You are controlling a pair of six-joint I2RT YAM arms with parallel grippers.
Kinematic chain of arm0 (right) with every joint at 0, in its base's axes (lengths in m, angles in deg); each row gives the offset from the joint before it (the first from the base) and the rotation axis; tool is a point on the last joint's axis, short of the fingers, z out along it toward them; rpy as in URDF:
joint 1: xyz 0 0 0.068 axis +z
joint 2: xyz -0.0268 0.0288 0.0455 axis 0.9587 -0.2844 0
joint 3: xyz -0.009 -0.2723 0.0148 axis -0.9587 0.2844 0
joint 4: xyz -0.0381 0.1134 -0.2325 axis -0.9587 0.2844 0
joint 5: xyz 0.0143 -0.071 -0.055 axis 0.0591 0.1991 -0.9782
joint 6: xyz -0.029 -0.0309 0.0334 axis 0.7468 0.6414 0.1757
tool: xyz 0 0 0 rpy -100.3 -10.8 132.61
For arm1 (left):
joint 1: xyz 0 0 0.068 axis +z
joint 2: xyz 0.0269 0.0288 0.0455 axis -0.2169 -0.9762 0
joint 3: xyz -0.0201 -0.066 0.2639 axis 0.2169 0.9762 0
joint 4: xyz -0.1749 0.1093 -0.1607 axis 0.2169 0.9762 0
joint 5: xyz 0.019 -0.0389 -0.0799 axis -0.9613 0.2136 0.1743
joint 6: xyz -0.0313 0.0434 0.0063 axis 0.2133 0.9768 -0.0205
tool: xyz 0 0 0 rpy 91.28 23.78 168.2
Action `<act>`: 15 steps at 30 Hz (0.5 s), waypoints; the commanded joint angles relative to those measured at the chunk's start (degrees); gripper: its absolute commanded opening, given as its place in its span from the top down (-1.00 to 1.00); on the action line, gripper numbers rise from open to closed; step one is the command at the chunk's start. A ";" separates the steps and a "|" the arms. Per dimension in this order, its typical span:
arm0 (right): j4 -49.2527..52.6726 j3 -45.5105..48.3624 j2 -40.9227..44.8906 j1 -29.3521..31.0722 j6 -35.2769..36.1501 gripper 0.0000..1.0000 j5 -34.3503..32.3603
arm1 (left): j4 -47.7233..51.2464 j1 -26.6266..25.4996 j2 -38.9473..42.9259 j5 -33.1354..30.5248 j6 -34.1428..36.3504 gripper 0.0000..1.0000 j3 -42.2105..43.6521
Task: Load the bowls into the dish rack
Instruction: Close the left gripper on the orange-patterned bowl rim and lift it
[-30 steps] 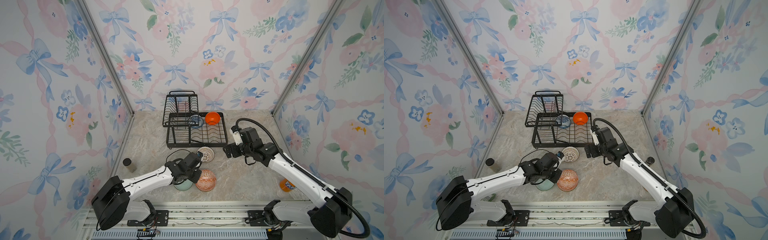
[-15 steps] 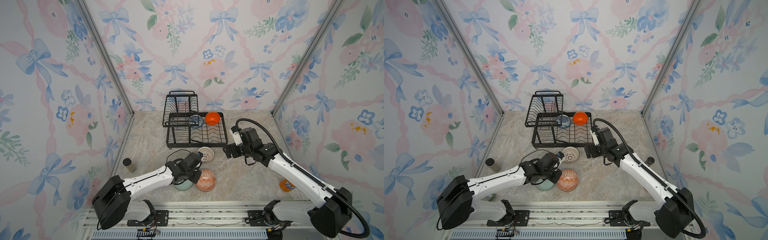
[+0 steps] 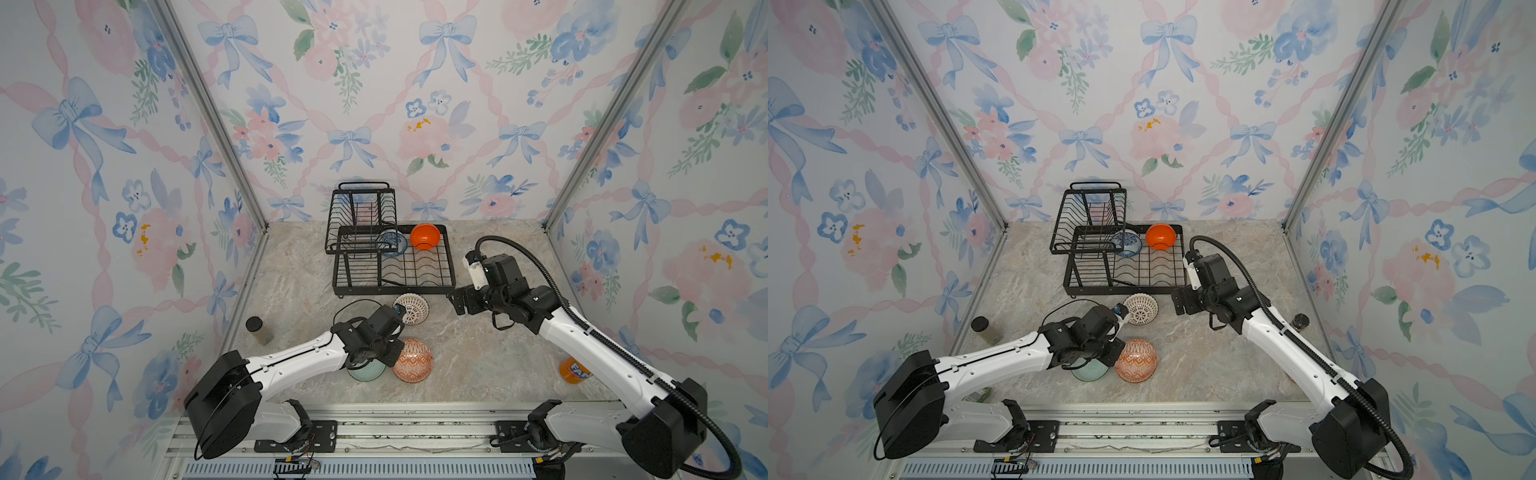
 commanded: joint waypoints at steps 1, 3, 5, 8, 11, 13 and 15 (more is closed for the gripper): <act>0.79 0.87 1.21 -0.57 0.45 -0.93 0.01 | 2.10 -0.33 0.02 -0.82 -0.26 1.00 -1.08; 0.73 1.06 1.35 -0.70 0.46 -0.94 -0.07 | 2.88 -0.34 0.47 -1.49 -0.17 1.00 -1.78; 0.69 1.11 1.37 -0.79 0.50 -0.94 -0.04 | 3.63 -0.29 1.05 -2.50 -0.17 1.00 -2.47; 0.55 1.24 1.56 -0.88 0.47 -0.93 -0.04 | 4.70 -0.34 2.13 -4.44 -0.37 1.00 -3.56; 0.42 1.35 1.57 -0.95 0.47 -0.93 0.03 | 5.83 -0.33 2.87 -7.47 -1.02 1.00 -4.57; 0.42 1.36 1.44 -1.02 0.45 -0.94 0.06 | 6.16 -0.34 2.96 -8.49 -1.26 1.00 -5.00; 0.42 1.43 1.48 -1.05 0.54 -0.93 0.10 | 6.33 -0.31 3.02 -8.34 -1.24 1.00 -5.32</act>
